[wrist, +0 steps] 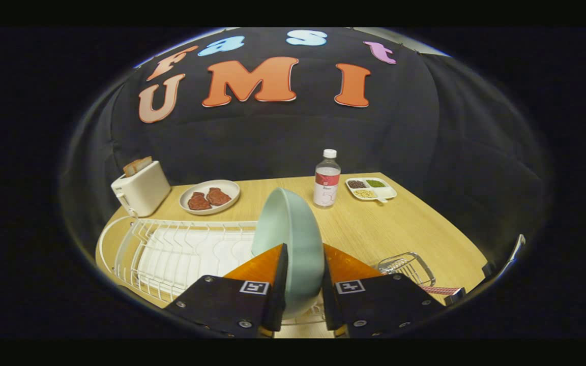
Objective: Take the plate from the dish rack, then take the spoon from the basket and place it into the plate.
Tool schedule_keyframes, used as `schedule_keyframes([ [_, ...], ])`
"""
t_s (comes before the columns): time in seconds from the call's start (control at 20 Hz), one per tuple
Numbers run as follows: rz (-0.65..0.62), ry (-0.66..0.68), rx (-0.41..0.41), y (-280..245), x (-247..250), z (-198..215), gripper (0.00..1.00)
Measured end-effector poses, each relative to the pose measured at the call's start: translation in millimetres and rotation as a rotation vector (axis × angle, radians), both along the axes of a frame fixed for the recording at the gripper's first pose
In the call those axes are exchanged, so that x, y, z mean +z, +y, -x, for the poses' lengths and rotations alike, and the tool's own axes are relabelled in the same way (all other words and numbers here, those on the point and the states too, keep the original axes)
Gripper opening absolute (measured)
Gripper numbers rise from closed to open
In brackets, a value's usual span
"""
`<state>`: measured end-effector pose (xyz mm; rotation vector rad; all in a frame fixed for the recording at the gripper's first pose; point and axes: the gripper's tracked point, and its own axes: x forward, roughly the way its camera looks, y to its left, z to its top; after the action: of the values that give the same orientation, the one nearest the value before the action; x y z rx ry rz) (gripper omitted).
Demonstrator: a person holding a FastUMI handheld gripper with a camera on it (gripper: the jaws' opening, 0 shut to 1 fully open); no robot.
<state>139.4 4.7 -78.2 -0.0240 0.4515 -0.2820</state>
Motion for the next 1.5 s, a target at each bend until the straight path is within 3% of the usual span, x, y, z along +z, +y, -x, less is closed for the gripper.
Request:
schedule_keyframes([
  [0.4, 0.104, -0.001, -0.050, 8.3, 15.1, 2.8, 0.24],
  [0.8, 0.457, -0.113, -0.052, 20.5, 73.3, 3.4, 0.23],
  [1.15, 0.198, -0.101, -0.044, 21.2, 67.8, 36.1, 0.23],
  [1.5, -0.009, -0.110, -0.023, 15.3, 58.6, 96.5, 0.23],
])
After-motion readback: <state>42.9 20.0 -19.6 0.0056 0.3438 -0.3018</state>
